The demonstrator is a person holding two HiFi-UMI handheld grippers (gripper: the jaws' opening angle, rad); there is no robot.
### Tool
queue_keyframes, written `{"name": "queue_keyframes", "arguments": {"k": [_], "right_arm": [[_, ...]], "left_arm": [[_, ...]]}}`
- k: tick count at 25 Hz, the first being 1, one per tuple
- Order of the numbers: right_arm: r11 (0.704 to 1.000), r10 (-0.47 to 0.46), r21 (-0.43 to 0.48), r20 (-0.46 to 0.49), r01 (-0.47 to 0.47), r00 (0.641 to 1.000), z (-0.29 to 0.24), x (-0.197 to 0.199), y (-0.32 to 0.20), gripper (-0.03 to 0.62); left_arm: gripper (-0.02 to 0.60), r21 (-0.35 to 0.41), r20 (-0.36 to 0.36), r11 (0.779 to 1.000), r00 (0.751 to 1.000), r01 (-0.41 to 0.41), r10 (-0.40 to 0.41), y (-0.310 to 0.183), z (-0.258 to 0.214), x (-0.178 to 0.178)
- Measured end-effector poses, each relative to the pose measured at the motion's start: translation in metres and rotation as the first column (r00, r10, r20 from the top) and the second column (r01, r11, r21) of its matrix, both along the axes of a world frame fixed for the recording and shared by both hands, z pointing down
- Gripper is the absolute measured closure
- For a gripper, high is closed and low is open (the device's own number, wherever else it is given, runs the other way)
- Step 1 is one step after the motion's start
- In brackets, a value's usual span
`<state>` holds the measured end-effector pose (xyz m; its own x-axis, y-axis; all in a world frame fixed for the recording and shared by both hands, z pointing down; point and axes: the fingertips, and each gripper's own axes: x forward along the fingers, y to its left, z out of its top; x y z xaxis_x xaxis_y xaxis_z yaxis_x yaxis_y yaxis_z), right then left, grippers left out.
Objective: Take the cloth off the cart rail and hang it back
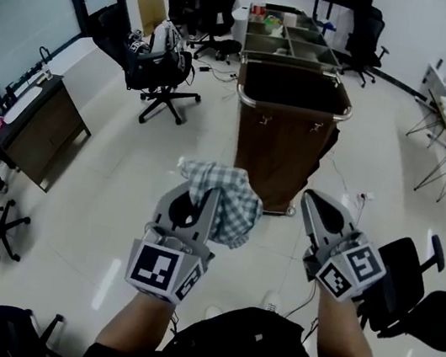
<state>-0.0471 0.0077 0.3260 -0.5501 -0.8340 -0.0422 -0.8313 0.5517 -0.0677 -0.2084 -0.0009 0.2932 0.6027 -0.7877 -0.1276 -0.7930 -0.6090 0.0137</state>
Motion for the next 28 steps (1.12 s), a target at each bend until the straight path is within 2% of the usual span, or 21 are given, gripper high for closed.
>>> {"name": "queue_keyframes", "arguments": {"k": [7,15,21,28], "right_arm": [[0.997,0.079,0.004,-0.025,-0.078,0.997,-0.002,0.026,0.015,0.579],[0.992,0.124,0.008,-0.013,-0.124,0.992,-0.002,0.061,0.016,0.579],[0.993,0.113,0.016,-0.003,-0.113,0.994,-0.003,0.087,0.005,0.579],[0.997,0.070,0.044,0.012,-0.071,0.997,-0.011,0.131,-0.028,0.579]], "left_arm": [[0.552,0.004,-0.024,0.999,0.998,-0.049,0.049,-0.002,0.000,0.017],[0.552,-0.006,-0.007,0.997,0.997,-0.071,0.071,-0.012,0.000,0.045],[0.552,-0.010,0.002,0.997,0.998,-0.070,0.070,-0.021,0.000,0.074],[0.552,-0.002,0.018,1.000,1.000,-0.024,0.024,-0.050,-0.003,0.118]]}}
